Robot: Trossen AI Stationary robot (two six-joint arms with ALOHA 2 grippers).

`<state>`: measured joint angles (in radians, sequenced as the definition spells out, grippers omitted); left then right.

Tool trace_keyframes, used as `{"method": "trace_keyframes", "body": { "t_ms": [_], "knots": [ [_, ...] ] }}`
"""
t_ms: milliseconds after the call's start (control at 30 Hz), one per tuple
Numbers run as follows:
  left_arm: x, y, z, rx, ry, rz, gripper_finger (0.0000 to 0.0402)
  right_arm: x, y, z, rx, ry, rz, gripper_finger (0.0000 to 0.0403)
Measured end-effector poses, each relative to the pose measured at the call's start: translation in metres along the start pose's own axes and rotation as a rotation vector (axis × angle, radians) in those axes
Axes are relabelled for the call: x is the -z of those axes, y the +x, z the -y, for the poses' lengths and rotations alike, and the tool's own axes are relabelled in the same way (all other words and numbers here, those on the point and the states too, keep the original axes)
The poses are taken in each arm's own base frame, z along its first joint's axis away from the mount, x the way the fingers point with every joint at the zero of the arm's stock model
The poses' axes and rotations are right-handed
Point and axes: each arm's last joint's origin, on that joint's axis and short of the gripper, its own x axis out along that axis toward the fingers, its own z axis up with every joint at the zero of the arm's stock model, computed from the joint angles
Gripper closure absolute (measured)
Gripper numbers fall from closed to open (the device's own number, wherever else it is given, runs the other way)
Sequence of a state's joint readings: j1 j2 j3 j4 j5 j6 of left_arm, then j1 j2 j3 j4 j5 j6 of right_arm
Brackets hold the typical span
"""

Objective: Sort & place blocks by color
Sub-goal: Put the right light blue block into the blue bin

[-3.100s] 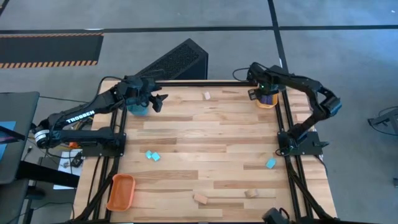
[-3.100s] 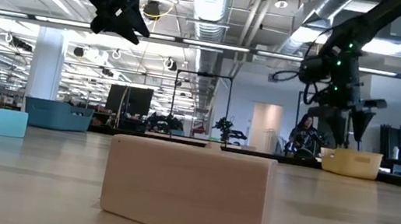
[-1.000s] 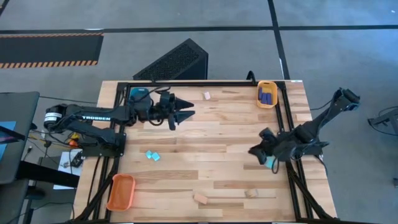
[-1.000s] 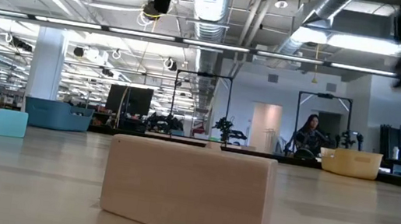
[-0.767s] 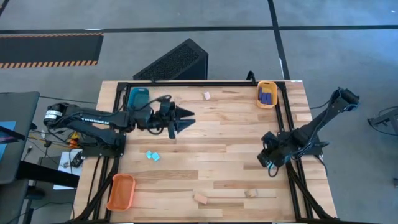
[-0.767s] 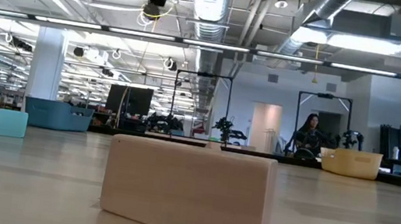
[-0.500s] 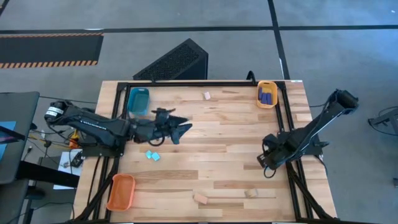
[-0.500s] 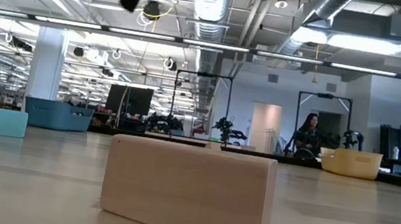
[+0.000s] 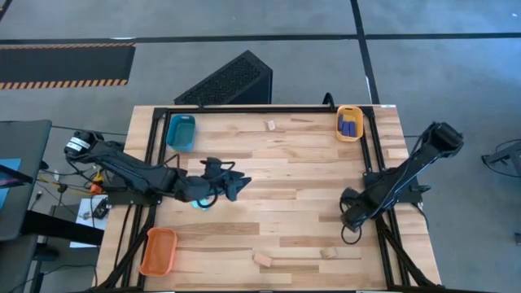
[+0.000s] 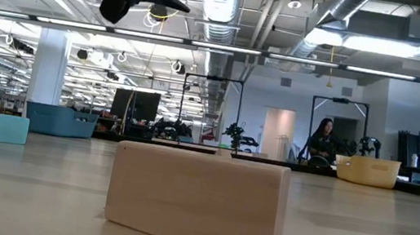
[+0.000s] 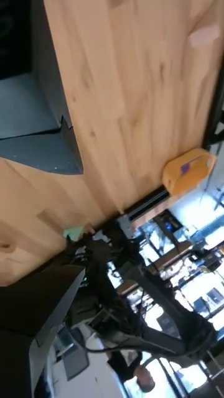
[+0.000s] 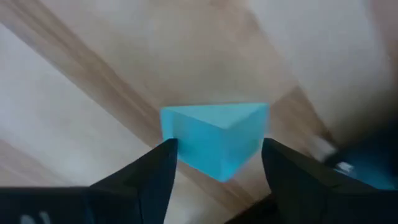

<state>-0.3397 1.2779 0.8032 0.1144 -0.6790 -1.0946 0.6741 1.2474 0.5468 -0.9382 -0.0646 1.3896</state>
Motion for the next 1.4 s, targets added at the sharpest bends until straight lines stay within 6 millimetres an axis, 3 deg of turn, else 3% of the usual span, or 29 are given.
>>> {"method": "trace_keyframes", "body": {
  "t_ms": [333,633,767,900,1067,1400],
  "knots": [
    [0.005,-0.002,0.002,0.037,-0.028,-0.069,0.0162,-0.011,0.017,-0.021,-0.071,0.100,-0.058,0.0159],
    [0.001,0.000,0.001,0.024,-0.006,-0.032,0.0162,-0.025,-0.020,-0.023,-0.208,0.123,0.064,0.0159],
    [0.001,0.000,0.001,0.026,0.008,-0.032,0.0162,-0.027,-0.031,-0.018,-0.255,-0.082,0.128,0.0154],
    [0.002,-0.001,0.002,0.030,0.016,-0.040,0.0162,-0.028,-0.034,-0.017,-0.192,-0.478,0.281,0.0153],
    [0.005,-0.003,0.003,0.038,0.025,-0.050,0.0162,-0.025,-0.028,-0.023,-0.120,-0.966,0.312,0.0153],
    [0.005,-0.003,0.003,0.033,0.042,-0.050,0.0162,-0.029,-0.008,-0.032,-0.045,-1.007,0.206,0.0152]
  ]
}}
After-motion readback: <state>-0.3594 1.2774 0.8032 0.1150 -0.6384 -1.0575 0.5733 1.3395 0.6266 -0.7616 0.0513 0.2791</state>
